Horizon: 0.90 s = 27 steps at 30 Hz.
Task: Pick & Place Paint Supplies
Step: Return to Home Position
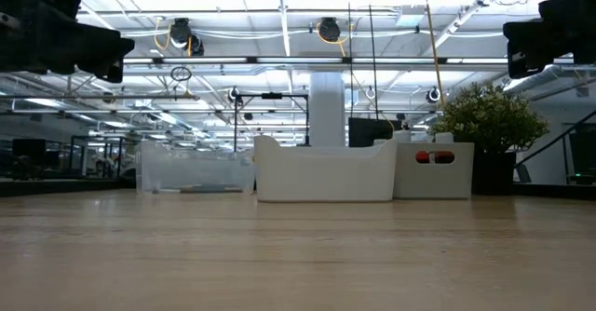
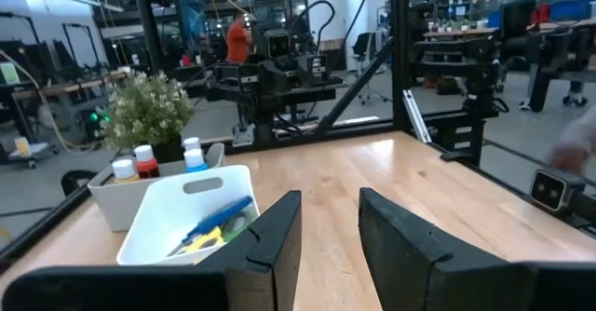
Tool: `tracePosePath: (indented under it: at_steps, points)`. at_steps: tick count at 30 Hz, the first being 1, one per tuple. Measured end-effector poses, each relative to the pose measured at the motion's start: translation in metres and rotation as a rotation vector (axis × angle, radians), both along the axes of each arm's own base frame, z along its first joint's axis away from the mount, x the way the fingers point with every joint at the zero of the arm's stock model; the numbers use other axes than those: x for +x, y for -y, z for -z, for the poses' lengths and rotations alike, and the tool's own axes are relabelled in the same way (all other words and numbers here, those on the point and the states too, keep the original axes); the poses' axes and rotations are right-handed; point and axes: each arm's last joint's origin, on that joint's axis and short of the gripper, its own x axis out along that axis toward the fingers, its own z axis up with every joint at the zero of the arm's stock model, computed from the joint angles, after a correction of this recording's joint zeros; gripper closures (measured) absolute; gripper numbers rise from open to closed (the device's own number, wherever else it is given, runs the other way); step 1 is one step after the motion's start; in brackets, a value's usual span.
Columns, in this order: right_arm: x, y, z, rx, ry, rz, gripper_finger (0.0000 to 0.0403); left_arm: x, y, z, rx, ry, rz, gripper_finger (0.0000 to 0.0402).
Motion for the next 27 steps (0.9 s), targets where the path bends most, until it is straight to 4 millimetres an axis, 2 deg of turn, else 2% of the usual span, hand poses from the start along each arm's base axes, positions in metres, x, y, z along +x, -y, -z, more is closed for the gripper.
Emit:
tracePosePath:
  at_steps: [9, 27]
  points:
    - [0.0000, 0.0000, -0.0001, 0.001, 0.001, 0.000, 0.0236, 0.0000, -0.0001, 0.0000, -0.058, -0.010, 0.000, 0.0282]
    - [0.0000, 0.0000, -0.0002, 0.002, 0.002, 0.000, 0.0231, 0.0000, -0.0001, -0.0001, -0.058, -0.010, 0.000, 0.0282]
